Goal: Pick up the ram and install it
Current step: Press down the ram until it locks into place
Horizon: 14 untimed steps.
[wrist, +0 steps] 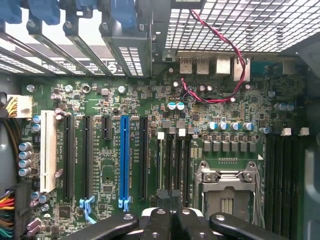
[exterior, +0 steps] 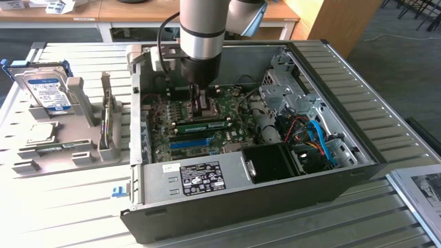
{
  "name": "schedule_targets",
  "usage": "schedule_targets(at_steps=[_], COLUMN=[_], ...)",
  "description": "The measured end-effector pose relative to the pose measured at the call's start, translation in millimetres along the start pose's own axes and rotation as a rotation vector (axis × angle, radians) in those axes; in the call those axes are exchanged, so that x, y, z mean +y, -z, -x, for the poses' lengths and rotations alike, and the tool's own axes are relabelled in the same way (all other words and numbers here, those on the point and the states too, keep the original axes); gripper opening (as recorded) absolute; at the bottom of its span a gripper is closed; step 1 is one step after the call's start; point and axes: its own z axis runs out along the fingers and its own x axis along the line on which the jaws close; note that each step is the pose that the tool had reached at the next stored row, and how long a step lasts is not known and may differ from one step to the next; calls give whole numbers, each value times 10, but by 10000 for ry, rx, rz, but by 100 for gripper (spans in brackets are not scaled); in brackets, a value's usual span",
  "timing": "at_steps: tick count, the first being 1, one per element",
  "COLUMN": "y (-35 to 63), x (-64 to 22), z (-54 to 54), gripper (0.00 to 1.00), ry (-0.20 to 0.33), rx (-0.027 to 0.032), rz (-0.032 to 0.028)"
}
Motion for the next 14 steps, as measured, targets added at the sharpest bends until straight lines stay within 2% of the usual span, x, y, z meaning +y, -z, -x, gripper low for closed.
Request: schedule_targets(at_steps=[14], y=[47], x=[0], z=[2], gripper=[10], ry=[0], rx=[-1], rz=[0])
